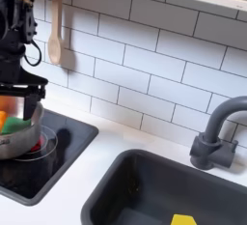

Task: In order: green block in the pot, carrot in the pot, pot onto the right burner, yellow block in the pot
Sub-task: 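Slide the pot onto the right burner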

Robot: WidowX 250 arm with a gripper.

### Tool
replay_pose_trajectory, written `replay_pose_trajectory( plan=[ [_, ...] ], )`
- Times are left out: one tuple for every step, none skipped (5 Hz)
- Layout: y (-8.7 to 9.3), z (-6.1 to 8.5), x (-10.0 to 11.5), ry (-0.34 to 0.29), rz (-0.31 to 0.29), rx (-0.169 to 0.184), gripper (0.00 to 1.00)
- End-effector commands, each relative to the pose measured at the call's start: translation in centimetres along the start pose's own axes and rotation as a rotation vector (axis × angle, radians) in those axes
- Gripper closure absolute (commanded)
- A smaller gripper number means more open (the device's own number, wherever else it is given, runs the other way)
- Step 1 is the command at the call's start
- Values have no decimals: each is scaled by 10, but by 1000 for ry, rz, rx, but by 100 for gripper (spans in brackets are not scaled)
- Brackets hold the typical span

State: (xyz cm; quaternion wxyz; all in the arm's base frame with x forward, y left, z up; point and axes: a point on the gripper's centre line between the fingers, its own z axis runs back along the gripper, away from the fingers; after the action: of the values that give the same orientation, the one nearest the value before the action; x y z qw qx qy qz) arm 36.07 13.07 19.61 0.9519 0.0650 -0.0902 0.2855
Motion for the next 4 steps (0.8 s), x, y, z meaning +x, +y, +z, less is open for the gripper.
replay_pose_trajectory(
  plan=[
    [12,-2,2,-1,47,14,0],
    [15,-6,1,-3,78,18,0],
    [14,-12,0,5,91,26,0],
    [15,-16,1,12,107,32,0]
  ],
)
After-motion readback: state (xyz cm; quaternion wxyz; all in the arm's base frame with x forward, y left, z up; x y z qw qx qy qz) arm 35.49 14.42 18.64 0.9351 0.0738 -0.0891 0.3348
